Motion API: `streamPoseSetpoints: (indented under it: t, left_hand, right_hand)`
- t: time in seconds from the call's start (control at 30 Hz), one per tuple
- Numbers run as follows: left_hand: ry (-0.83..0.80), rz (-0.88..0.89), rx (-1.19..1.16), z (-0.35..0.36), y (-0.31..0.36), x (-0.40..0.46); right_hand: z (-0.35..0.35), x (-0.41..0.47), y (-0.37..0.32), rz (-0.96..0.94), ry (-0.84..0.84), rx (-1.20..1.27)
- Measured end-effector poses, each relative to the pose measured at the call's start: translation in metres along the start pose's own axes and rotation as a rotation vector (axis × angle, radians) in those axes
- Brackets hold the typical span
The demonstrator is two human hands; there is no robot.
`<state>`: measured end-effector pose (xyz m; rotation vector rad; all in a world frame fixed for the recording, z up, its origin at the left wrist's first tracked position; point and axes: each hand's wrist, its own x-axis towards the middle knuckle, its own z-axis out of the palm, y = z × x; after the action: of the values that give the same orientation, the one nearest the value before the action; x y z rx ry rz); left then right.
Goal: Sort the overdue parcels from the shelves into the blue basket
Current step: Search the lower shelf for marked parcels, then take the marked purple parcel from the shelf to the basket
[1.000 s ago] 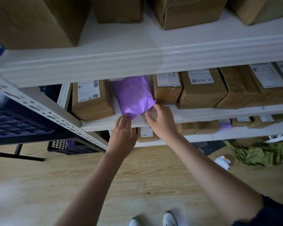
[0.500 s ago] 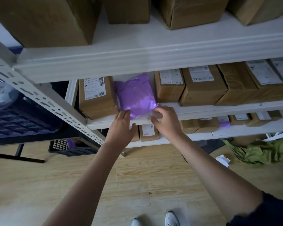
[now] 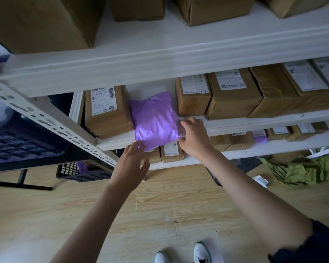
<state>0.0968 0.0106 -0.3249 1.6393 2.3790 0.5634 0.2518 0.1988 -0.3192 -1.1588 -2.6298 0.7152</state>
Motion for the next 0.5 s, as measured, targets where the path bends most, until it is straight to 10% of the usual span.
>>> streamPoseSetpoints:
  t: [0.5]
  left_hand:
    - [-0.014,-0.267,-0.007,0.002,0.013,0.041]
  right_hand:
    - [0.014,-0.014,-0.012,-0.032,-0.007,-0.08]
